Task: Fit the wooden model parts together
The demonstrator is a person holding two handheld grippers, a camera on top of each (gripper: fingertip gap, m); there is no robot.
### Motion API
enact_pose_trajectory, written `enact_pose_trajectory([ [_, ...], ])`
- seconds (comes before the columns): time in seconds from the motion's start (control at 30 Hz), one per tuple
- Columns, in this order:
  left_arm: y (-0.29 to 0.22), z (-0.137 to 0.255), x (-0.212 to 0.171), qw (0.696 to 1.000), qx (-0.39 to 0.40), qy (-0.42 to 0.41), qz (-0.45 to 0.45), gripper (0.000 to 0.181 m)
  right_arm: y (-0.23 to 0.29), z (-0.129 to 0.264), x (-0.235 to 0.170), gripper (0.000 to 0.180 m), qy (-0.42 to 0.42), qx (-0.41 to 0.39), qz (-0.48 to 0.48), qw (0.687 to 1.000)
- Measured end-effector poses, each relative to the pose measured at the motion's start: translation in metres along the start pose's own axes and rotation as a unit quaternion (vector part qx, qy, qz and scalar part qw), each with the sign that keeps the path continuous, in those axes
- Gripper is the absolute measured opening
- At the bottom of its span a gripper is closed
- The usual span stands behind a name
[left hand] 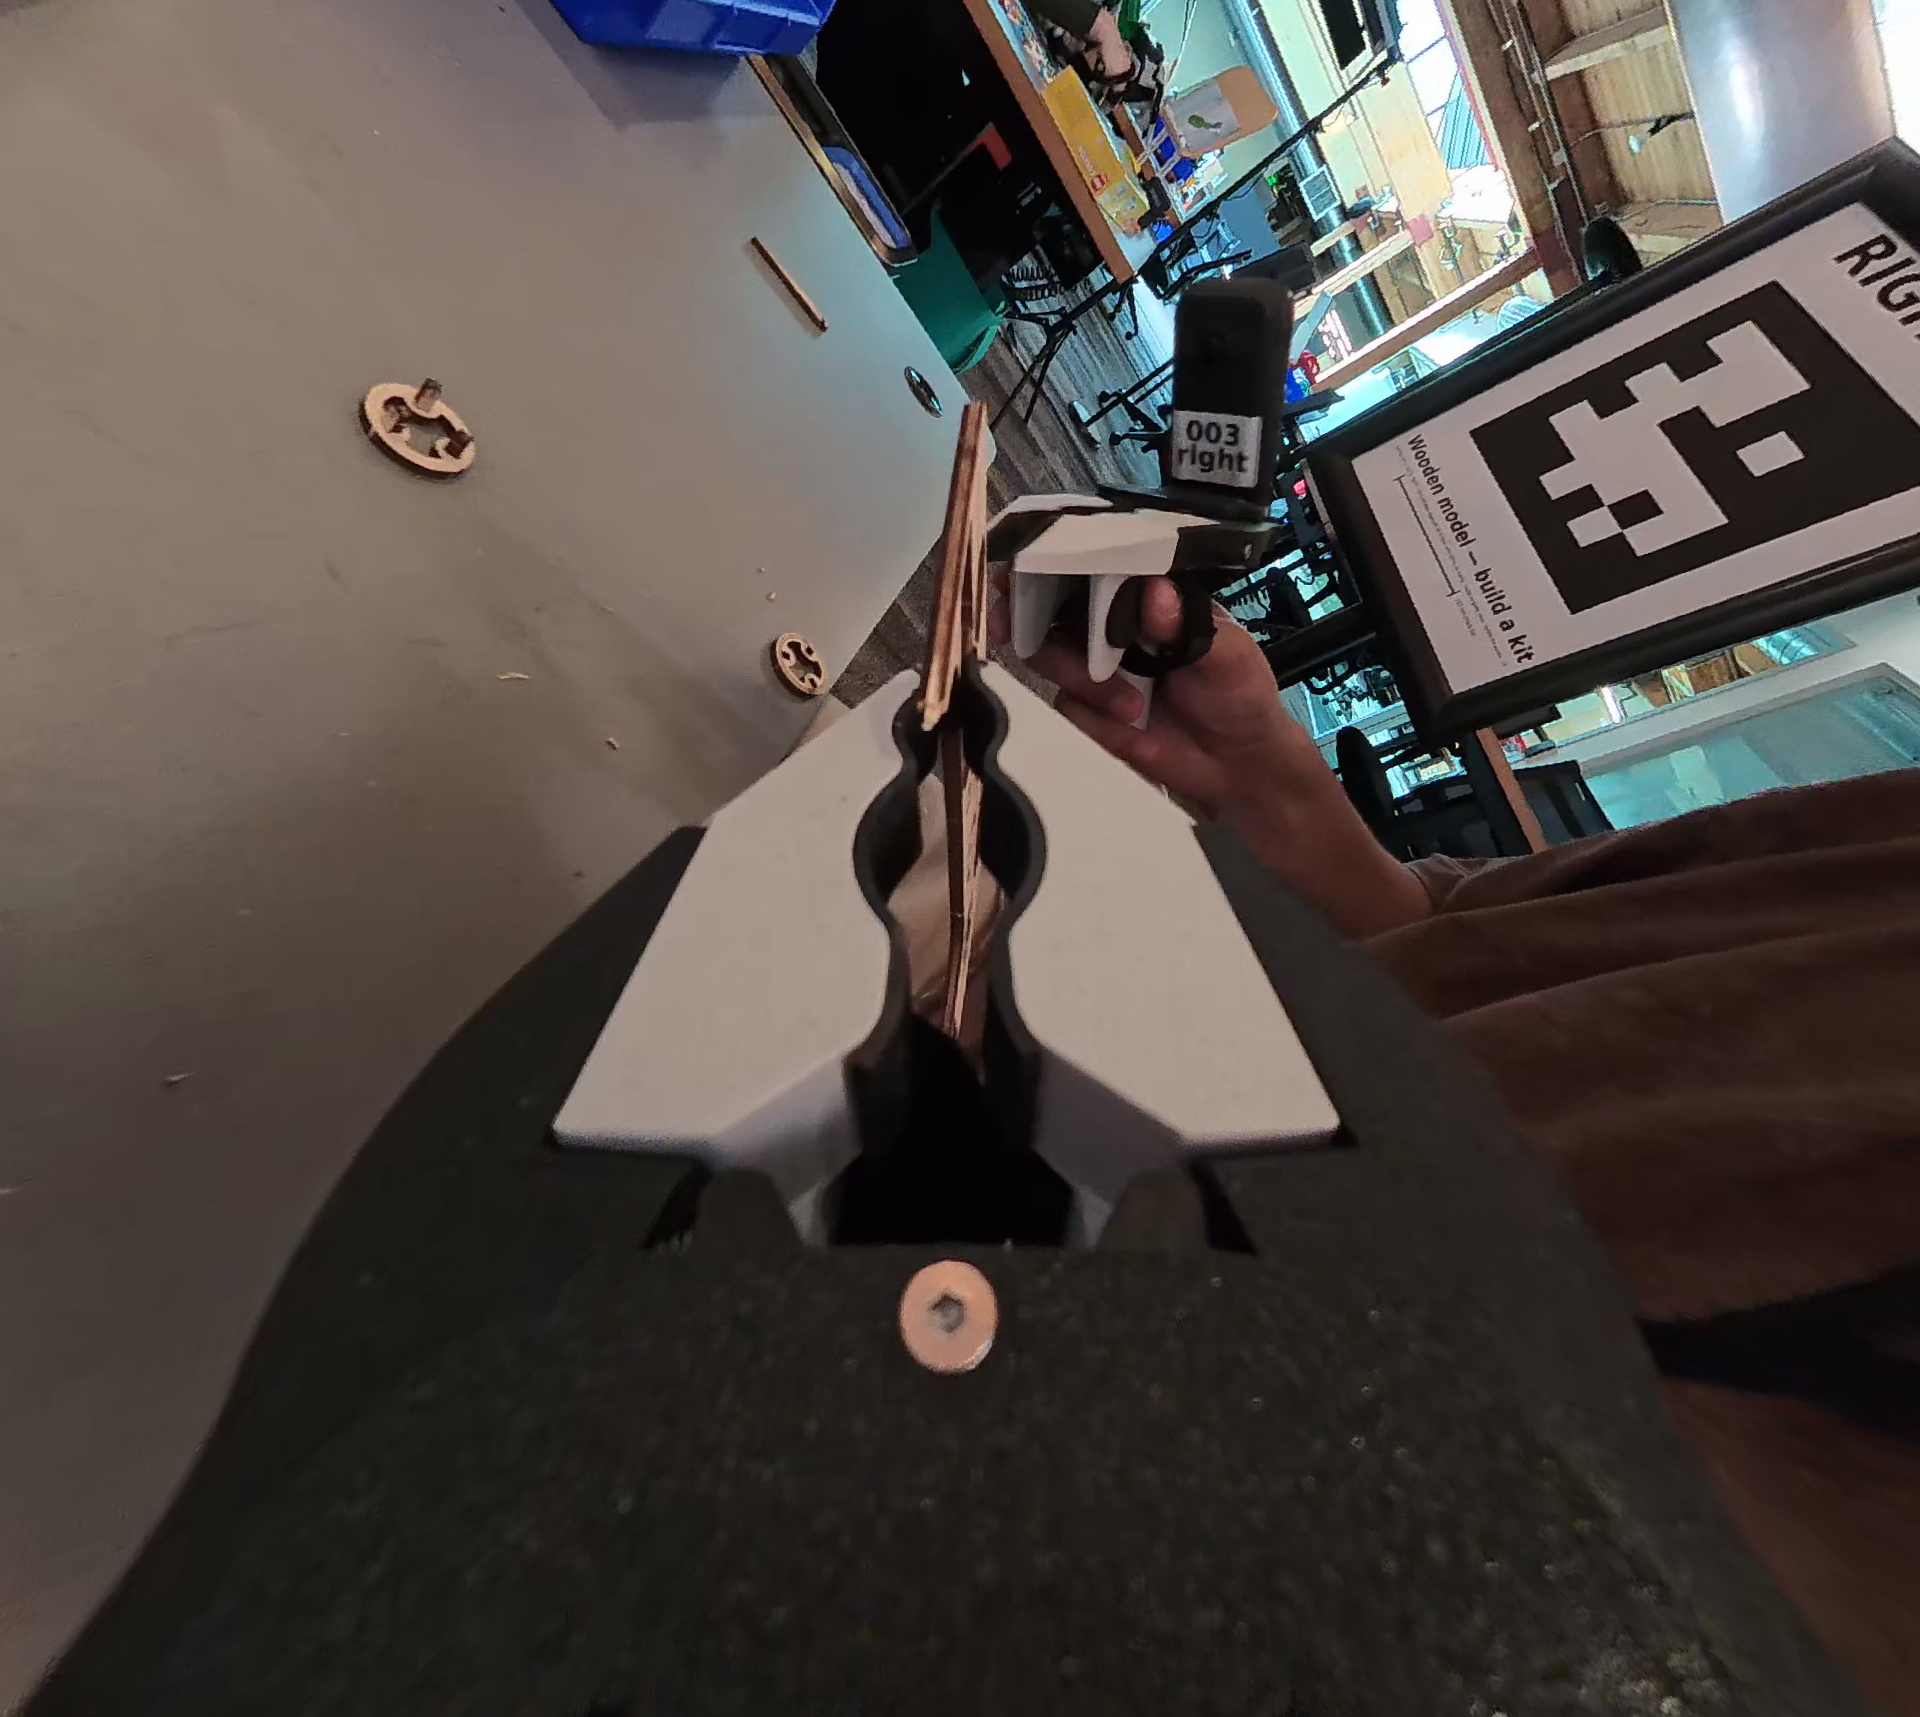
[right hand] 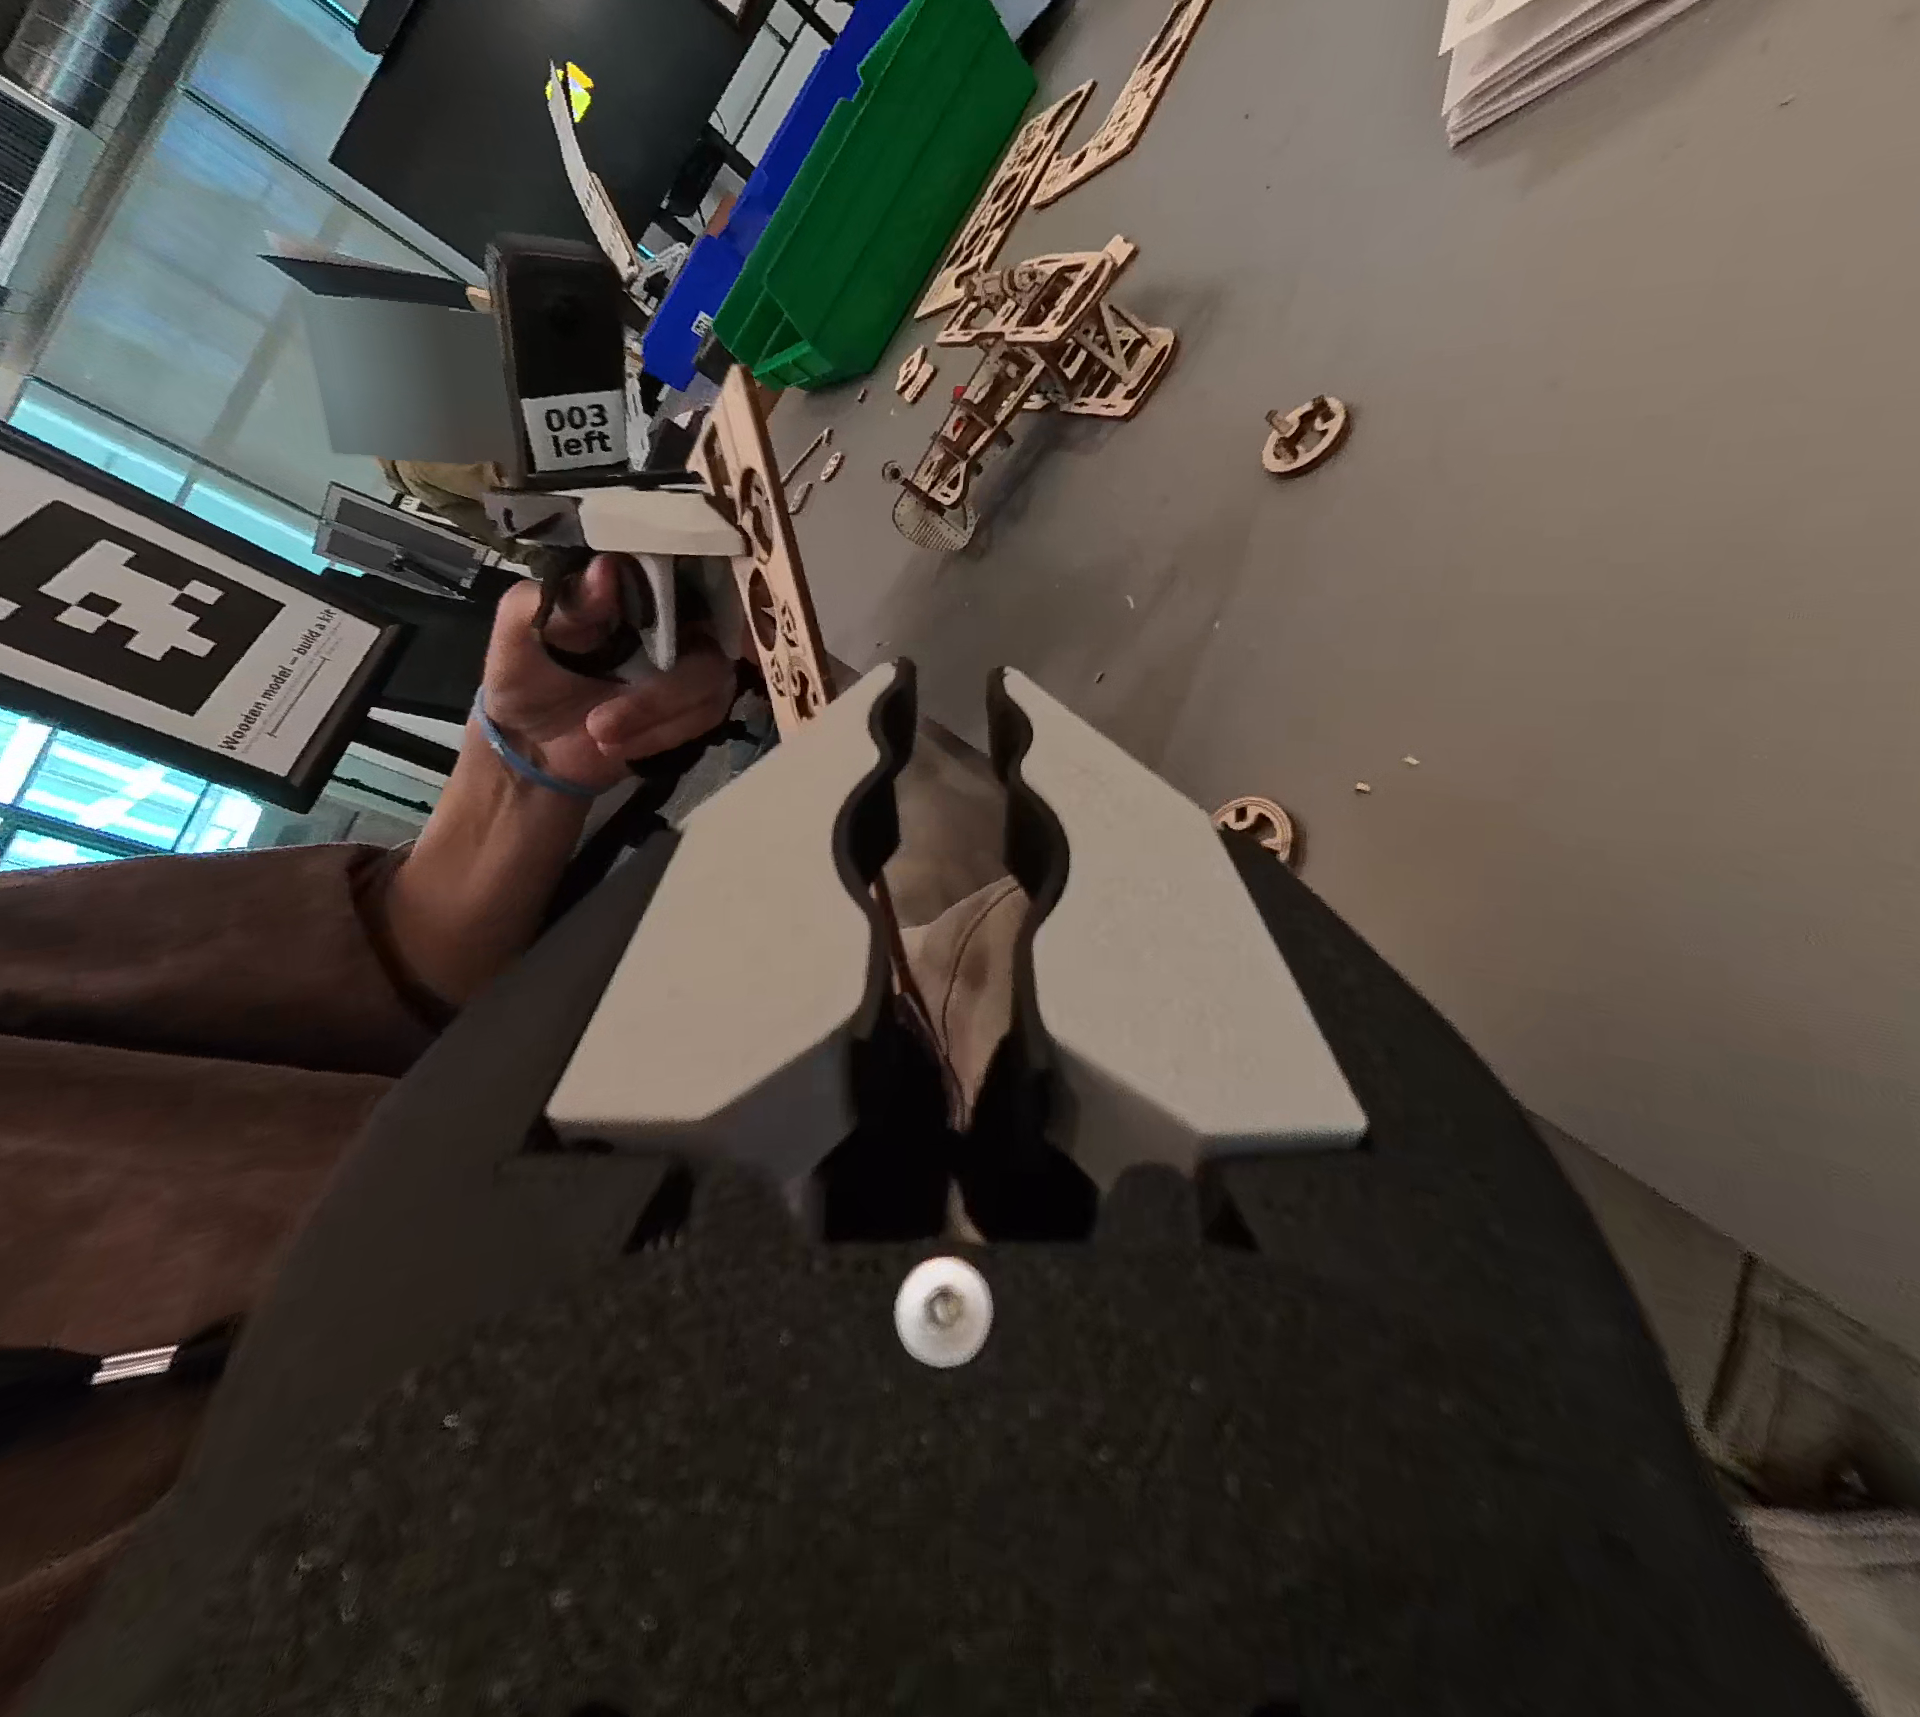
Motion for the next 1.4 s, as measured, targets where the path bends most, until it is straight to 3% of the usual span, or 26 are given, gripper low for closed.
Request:
enact_pose_trajectory([
  [0.13,-0.01,0.028,0.014,0.999,0.015,0.014,-0.046,0.001,0.001,0.004,0.001,0.012,-0.005,-0.004,0.003,1.0],
  [0.27,-0.013,0.146,0.048,0.987,0.142,0.033,-0.073,0.001,-0.003,0.009,0.003,0.011,-0.015,-0.005,-0.004,1.0],
  [0.37,0.025,0.224,0.062,0.974,0.213,0.076,0.009,0.002,-0.006,0.007,0.004,0.012,-0.009,-0.006,-0.007,1.0],
  [0.43,0.062,0.249,0.064,0.966,0.217,0.104,0.098,0.002,-0.007,0.004,0.003,0.012,-0.003,-0.001,-0.013,1.0],
  [0.53,0.104,0.25,0.057,0.958,0.153,0.179,0.163,0.002,-0.006,0.0,0.002,0.012,0.008,0.006,-0.017,1.0],
  [0.67,0.144,0.248,0.061,0.935,0.192,0.238,0.181,0.002,-0.006,0.001,0.003,0.012,0.009,-0.003,-0.008,1.0],
  [0.9,0.161,0.222,0.077,0.911,0.254,0.318,0.066,0.008,-0.012,0.004,0.004,0.012,0.006,0.002,-0.025,1.0],
  [1.03,0.156,0.199,0.079,0.916,0.17,0.363,0.003,0.008,-0.015,0.002,0.003,0.013,0.014,0.004,-0.029,0.999],
  [1.3,0.166,0.175,0.092,0.852,0.225,0.464,-0.085,0.017,-0.018,0.003,0.001,0.011,0.047,-0.012,-0.031,0.998],
  [1.4,0.165,0.167,0.085,0.811,0.243,0.519,-0.119,0.024,-0.02,0.0,-0.001,0.011,0.056,-0.019,-0.028,0.998],
])
Point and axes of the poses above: each gripper's, where its closed fingertips meet, z back along the fingers, x out of its top, y = z × x across the jaws, the point moved 10 cm from there along z, back along the fingers, and after that the axes turned 7 degrees about -z, right-handed, at the moved point
